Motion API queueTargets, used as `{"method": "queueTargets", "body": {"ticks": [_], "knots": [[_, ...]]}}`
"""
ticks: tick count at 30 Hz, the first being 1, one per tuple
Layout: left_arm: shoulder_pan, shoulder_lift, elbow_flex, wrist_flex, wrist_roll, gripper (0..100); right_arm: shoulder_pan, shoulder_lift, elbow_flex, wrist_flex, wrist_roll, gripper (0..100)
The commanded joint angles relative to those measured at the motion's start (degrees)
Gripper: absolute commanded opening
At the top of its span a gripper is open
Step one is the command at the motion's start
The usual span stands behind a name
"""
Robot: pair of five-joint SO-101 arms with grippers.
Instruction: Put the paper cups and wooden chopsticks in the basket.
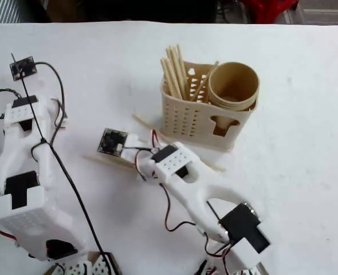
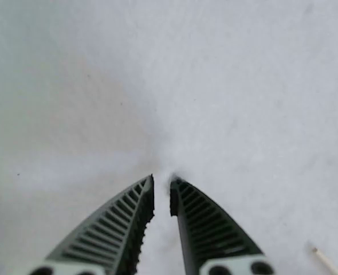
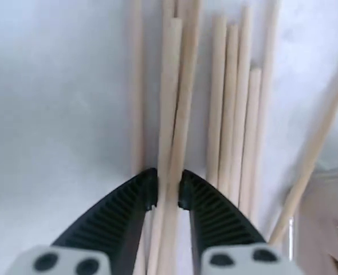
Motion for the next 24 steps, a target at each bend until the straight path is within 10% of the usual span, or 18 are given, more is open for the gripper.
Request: {"method": "queueTargets", "body": {"ticks": [1,24], "knots": [[-0.5,-0.5,-0.4,-1.1,-0.7,7,0.2,-4.2,-2.1,3.2,-0.1,1.8],[-0.4,-0.5,-0.5,-1.1,-0.7,7,1.9,-13.1,-1.8,8.0,-2.6,1.7]]}}
